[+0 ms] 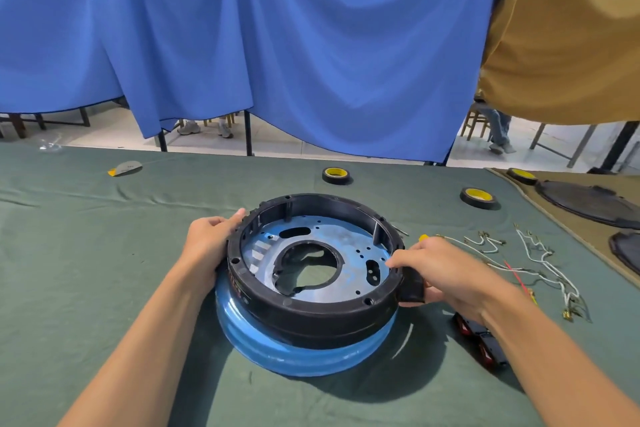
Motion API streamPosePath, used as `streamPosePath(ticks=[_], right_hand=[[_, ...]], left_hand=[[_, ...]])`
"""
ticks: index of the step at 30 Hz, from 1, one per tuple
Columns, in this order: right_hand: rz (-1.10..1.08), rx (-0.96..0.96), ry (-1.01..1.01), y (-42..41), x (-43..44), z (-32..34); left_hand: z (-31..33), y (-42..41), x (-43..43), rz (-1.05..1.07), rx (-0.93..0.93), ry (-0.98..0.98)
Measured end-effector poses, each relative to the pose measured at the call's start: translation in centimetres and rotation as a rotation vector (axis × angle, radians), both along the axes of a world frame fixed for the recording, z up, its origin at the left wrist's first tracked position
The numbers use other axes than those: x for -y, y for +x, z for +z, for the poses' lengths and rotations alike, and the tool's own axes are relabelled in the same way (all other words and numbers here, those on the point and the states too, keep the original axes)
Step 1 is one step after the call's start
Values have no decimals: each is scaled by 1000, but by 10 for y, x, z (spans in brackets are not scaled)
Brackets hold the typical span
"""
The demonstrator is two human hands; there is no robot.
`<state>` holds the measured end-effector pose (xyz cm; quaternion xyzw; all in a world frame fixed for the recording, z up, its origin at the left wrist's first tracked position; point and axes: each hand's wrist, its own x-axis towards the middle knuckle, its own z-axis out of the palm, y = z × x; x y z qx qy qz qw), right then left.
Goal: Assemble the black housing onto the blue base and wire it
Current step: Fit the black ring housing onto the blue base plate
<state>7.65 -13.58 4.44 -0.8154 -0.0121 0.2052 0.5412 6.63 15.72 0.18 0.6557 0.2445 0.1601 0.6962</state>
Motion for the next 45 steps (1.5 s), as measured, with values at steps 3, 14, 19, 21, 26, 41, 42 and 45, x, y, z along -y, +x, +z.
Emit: streamPosePath(ticks=[3,14,19,21,26,41,42,45], right_hand=[[-15,20,-11,-2,-1,0],[78,87,-67,-1,2,-1],[171,76,-178,1,9,2],[212,115,-316,3,11,8],[123,431,-462,16,2,12],[47,604,-328,44,-47,0],[8,612,-310,43,-48,-1],[-27,630,-300,41,-48,-2]], left_hand=[[-3,-2,2,-20,21,-60],[0,-6,10,10,128,-151],[-2,-8,11,-94,152,-132],[-2,-9,11,-131,152,-122],[2,-8,9,-124,145,-39],[0,-5,8,-48,155,-22],[0,-6,8,-62,160,-40],[1,-9,9,-106,170,-55]])
